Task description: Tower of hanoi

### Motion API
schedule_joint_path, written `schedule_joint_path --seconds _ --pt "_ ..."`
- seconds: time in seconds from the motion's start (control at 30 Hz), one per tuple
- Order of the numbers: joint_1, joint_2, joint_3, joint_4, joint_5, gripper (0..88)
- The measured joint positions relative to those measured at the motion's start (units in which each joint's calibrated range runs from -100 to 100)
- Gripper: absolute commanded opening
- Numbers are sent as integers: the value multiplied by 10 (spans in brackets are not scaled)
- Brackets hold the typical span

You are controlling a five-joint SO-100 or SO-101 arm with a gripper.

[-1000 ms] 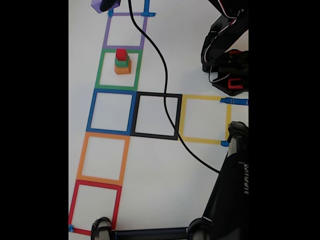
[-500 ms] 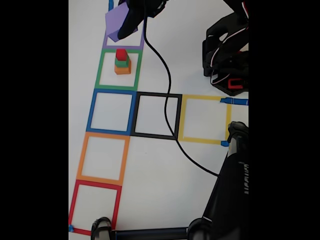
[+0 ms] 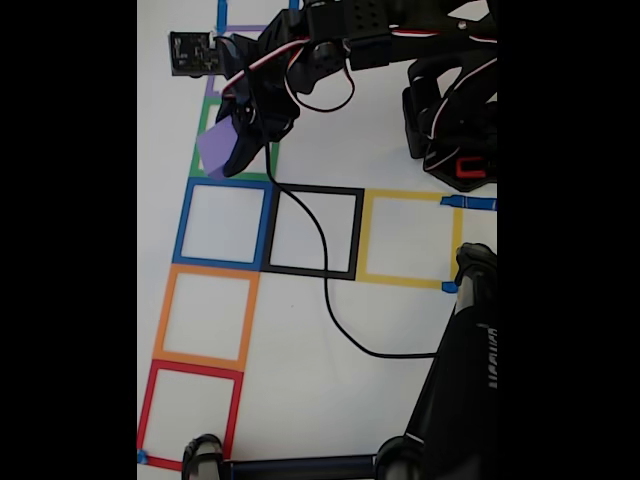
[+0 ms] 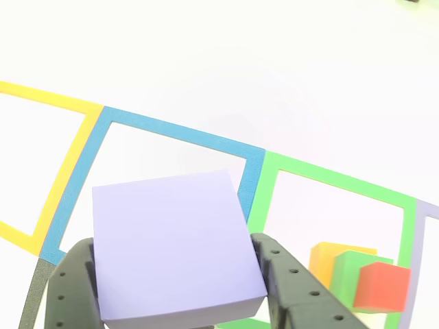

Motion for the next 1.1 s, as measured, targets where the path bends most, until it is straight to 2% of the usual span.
schedule_joint_path --seconds 0.23,0.47,0.8,1.1 --pt "-39 137 101 -260 0 108" --pt "-50 288 102 -440 0 107" --pt "-50 415 101 -593 0 104" --pt "-50 453 134 -672 0 103"
